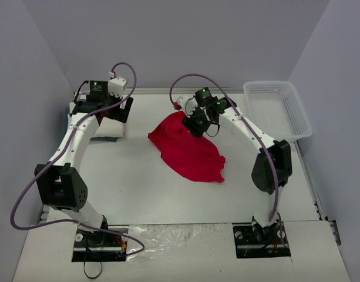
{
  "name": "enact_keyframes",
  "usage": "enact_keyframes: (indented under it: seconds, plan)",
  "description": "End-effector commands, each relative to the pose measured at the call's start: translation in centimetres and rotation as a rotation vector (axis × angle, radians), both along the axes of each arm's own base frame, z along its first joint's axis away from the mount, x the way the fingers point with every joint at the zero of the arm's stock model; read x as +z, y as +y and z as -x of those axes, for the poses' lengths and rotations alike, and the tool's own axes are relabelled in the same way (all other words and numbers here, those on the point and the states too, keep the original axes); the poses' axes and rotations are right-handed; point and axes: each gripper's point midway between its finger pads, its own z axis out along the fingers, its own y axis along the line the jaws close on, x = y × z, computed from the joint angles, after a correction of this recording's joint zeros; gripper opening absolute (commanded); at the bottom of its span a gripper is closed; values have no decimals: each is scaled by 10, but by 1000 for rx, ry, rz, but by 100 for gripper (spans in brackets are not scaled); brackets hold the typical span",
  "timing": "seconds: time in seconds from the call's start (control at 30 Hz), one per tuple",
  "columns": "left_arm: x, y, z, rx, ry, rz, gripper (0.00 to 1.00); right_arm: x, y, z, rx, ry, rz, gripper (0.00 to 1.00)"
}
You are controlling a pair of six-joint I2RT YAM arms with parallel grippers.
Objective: Fold and stack the t-shirts
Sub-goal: Flatten out the tshirt
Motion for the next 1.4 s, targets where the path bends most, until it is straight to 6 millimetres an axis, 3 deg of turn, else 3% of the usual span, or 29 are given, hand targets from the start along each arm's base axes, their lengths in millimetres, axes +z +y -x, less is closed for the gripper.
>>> enact_keyframes:
  seconds: [0.0, 0.13, 0.23, 0.27, 0.3, 0.57, 0.93, 1.1, 1.37]
  plan:
    - [-5, 8, 14, -1, -3, 57, 94, -5, 23, -16, -30, 31, -33, 47]
    - [-12, 26, 38, 13, -4, 45, 94, -6, 50, -41, -35, 15, -68, 47]
    - [-28, 32, 55, 25, 35, 34, 94, -4, 73, -57, -27, -10, -91, 47]
    - [-25, 34, 60, 26, 25, 34, 94, -13, 78, -60, -27, -2, -85, 47]
    - [-34, 35, 66, 29, 44, 32, 94, -4, 88, -67, -24, -33, -101, 47]
    - [-42, 43, 88, 43, 53, 23, 94, -25, 128, -82, -10, -44, -114, 47]
    - [-61, 43, 96, 45, 85, 34, 94, -73, 154, -89, -4, -14, -102, 41]
    - [-61, 44, 96, 45, 86, 34, 94, -79, 160, -93, -2, -30, -104, 41]
    - [-69, 44, 95, 47, 98, 38, 94, -73, 168, -97, 6, -45, -140, 43]
